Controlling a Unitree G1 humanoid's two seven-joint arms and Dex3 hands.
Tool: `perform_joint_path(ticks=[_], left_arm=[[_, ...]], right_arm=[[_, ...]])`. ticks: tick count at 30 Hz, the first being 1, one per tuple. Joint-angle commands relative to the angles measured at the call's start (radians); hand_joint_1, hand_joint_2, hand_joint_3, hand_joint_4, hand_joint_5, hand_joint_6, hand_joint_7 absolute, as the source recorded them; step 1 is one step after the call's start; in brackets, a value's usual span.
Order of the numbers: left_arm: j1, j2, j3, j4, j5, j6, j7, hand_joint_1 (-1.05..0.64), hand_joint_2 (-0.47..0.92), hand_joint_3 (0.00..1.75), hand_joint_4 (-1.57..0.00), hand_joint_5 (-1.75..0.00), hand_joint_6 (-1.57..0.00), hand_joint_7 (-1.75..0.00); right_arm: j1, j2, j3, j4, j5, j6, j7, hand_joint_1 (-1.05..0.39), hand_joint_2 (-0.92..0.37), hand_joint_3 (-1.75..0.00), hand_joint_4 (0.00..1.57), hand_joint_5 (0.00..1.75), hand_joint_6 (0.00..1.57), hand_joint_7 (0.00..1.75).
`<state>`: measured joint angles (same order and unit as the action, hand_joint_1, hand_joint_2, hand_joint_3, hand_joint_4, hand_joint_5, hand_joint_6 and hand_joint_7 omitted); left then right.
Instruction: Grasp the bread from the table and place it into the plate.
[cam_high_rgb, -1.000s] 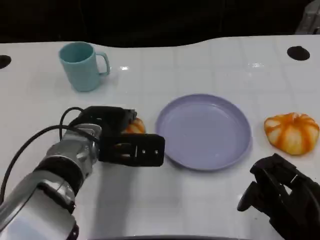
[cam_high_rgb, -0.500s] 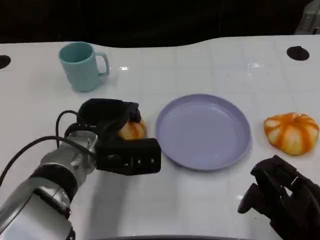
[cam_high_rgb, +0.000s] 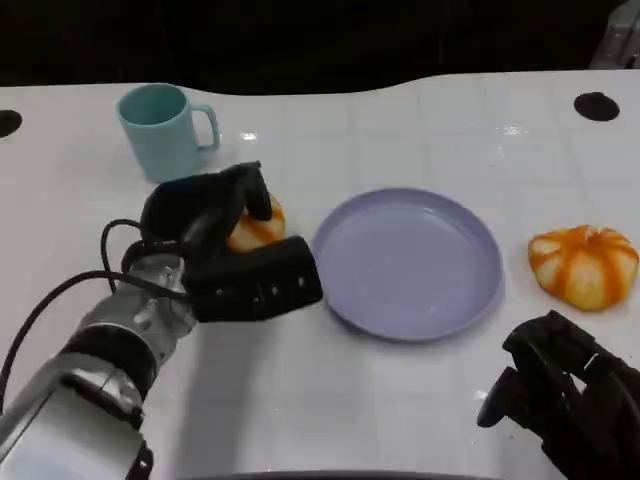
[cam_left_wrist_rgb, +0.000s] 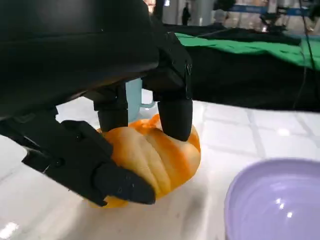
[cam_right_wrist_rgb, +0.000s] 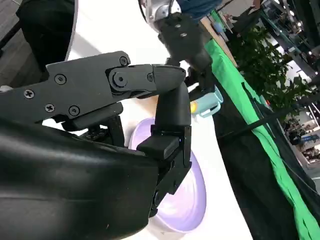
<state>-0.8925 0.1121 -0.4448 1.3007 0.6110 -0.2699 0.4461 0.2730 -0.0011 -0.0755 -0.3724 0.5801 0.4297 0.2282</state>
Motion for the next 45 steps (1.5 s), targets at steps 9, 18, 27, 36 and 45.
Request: perform_joint_path(ticks=[9, 18, 27, 36, 45], left_arm=[[-0.078, -0.009, 0.050, -0.049, -0.052, -0.076, -0.046, -0.11, 0.55, 1.01, -0.89, -1.75, -0.65, -1.75], [-0.134, -0.039, 0.047, -0.082, -0.064, -0.203, -0.147, -0.14, 0.41, 1.29, -0.93, -1.75, -0.74, -1.75], [-0.173, -0.092, 0.006, -0.074, -0.040, -0.259, -0.209, -0.13, 0.35, 1.30, -0.96, -1.75, -0.78, -1.75], [-0.202, -0.150, -0.035, -0.054, -0.011, -0.247, -0.272, -0.18, 0.48, 1.18, -0.92, -1.75, -0.76, -1.75], [-0.226, -0.210, -0.091, -0.024, 0.047, -0.125, -0.271, -0.17, 0.56, 0.96, -0.90, -1.75, -0.68, -1.72]], right_arm=[[0.001, -0.007, -0.007, -0.011, 0.002, -0.005, -0.003, -0.52, -0.92, -0.24, 0.58, 1.75, 0.53, 1.48], [0.001, 0.000, -0.008, -0.016, 0.008, 0.007, -0.016, -0.53, -0.92, -0.20, 0.59, 1.75, 0.53, 1.47], [0.007, 0.001, -0.001, -0.019, 0.006, 0.004, -0.017, -0.53, -0.92, -0.20, 0.58, 1.74, 0.54, 1.46], [0.016, 0.003, 0.009, -0.032, -0.003, 0.002, -0.023, -0.53, -0.92, -0.21, 0.58, 1.73, 0.54, 1.44], [0.025, 0.003, 0.016, -0.046, -0.003, 0.004, -0.027, -0.52, -0.92, -0.22, 0.58, 1.71, 0.54, 1.41]])
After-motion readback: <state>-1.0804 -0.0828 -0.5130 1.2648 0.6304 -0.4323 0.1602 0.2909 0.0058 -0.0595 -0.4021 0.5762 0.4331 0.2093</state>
